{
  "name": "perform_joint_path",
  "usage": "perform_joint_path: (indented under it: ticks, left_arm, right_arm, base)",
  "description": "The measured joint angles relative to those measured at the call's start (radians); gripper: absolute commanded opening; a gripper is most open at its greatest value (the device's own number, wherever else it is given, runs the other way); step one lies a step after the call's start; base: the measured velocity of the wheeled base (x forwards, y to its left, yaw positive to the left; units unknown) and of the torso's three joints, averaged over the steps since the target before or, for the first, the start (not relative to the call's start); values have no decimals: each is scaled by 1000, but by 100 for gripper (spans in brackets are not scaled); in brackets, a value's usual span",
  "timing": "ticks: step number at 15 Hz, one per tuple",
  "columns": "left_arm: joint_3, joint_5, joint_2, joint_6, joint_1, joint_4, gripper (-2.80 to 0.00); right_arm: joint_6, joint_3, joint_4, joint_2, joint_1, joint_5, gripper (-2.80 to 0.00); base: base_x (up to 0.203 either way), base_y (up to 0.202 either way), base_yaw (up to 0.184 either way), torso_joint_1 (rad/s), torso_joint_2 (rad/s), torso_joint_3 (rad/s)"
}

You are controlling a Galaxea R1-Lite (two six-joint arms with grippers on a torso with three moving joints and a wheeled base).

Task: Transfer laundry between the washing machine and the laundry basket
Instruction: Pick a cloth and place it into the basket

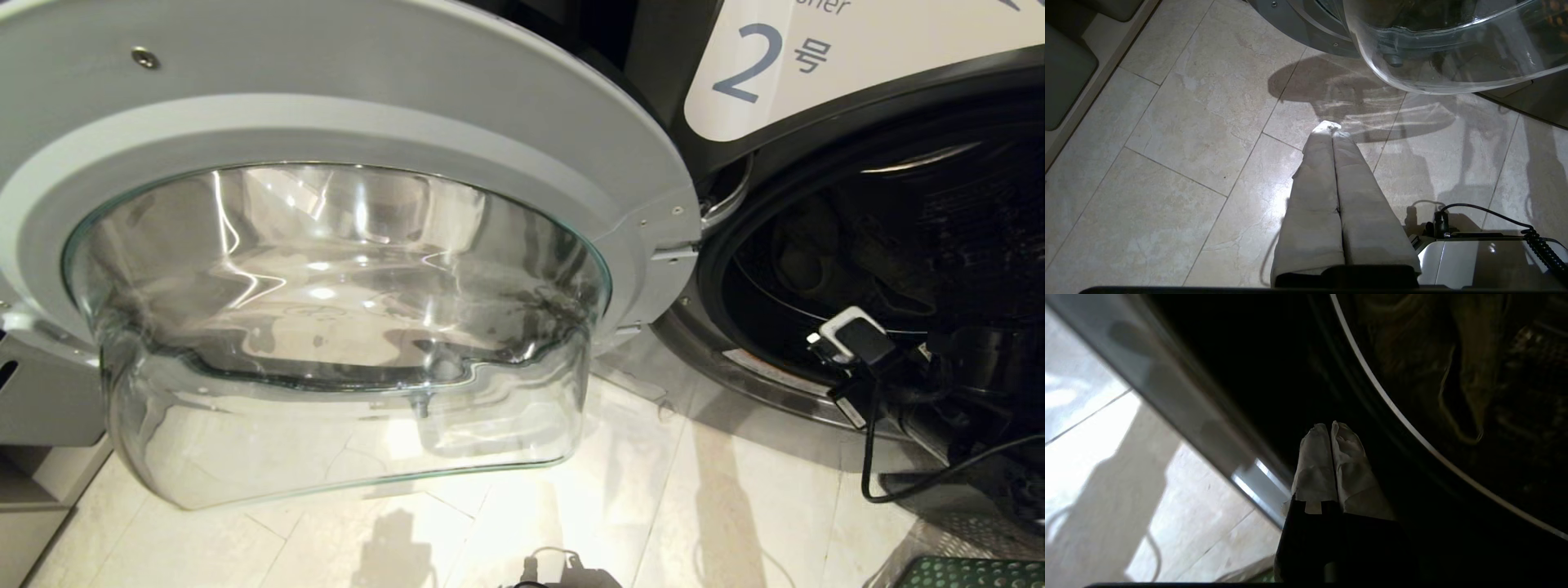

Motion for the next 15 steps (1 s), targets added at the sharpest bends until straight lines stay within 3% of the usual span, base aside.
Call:
perform_joint_path:
  ticks: [5,12,15]
  left_arm:
    - [0,0,0,0,0,0,-280]
    - [0,0,0,0,0,0,-280]
    - [0,0,0,0,0,0,-280]
  right_arm:
    - [-38,-178,-68,94,-15,-1,-280]
    - [-148,-429,-79,261,-119,16,-280]
    - [-151,-530,-78,321,-149,28,-280]
  base:
    - [0,0,0,0,0,0]
    - [0,0,0,0,0,0]
    - [0,0,0,0,0,0]
